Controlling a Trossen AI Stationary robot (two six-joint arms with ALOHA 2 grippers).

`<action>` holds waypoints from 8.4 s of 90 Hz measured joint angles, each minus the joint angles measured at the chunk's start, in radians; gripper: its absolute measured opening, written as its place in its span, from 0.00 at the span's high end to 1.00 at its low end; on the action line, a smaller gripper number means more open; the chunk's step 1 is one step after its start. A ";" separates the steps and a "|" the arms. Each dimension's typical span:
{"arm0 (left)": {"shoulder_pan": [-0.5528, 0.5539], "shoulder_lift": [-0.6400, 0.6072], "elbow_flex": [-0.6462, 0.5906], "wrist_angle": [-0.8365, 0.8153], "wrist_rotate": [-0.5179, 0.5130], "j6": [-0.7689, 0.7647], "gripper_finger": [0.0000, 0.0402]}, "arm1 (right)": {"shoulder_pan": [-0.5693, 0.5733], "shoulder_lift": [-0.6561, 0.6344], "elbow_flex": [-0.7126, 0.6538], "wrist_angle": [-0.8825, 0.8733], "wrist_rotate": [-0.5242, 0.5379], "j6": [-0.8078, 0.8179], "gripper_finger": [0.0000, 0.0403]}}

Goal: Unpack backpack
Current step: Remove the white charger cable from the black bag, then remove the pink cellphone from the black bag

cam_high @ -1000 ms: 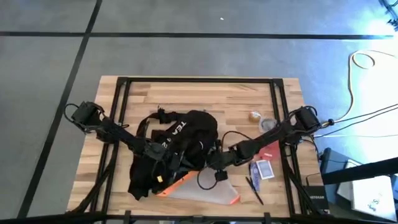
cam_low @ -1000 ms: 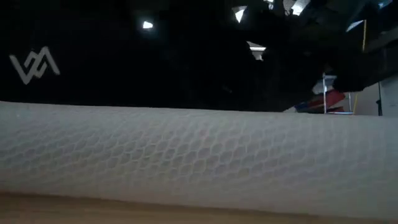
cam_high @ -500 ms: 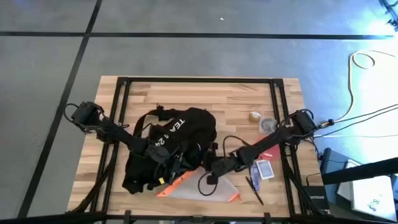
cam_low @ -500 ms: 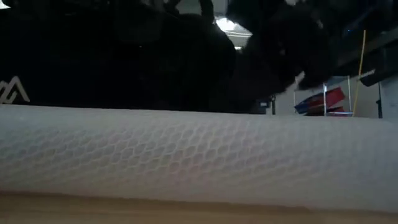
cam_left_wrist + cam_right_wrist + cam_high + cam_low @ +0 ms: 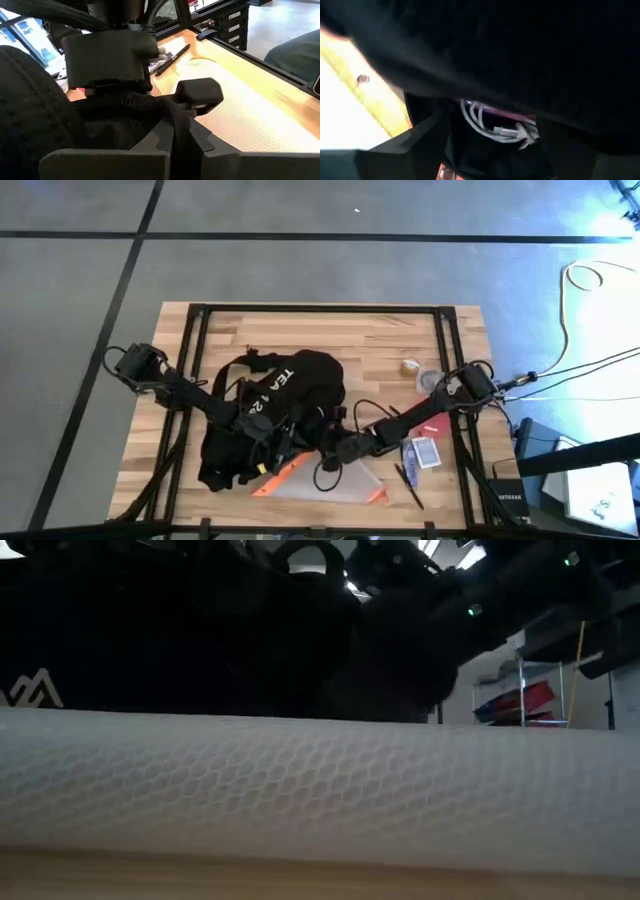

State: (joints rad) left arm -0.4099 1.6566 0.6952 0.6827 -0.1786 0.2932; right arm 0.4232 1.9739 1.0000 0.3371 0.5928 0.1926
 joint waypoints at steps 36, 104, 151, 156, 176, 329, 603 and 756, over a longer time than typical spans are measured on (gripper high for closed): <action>-0.001 0.000 -0.001 0.006 -0.002 0.002 1.00 | -0.013 0.034 0.001 0.034 0.061 0.514 0.31; 0.002 0.001 -0.003 -0.001 -0.030 0.001 1.00 | -0.051 0.066 -0.001 0.080 0.047 0.773 0.30; 0.008 0.005 -0.005 -0.029 -0.054 -0.005 1.00 | -0.072 0.071 0.008 -0.071 0.126 0.704 0.33; 0.008 0.005 -0.005 -0.038 -0.061 -0.005 1.00 | -0.073 0.071 0.008 -0.093 0.138 0.706 0.36; 0.006 0.005 -0.004 -0.056 -0.083 -0.007 1.00 | -0.077 0.071 0.006 -0.079 0.148 0.584 0.48; 0.058 0.010 0.001 0.163 -0.114 -0.103 1.00 | -0.058 0.124 -0.138 0.335 0.185 0.291 0.26; 0.057 0.008 0.000 0.104 -0.121 -0.077 1.00 | -0.173 -1.255 -0.374 -1.637 0.124 1.325 0.98; 0.026 -0.022 0.001 -0.042 0.000 -0.053 1.00 | 0.042 0.125 0.280 -0.422 -0.044 -0.166 0.60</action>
State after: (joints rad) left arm -0.3843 1.6346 0.6960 0.6407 -0.1783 0.2398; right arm 0.4650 2.0989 1.2796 -0.0845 0.5485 0.0261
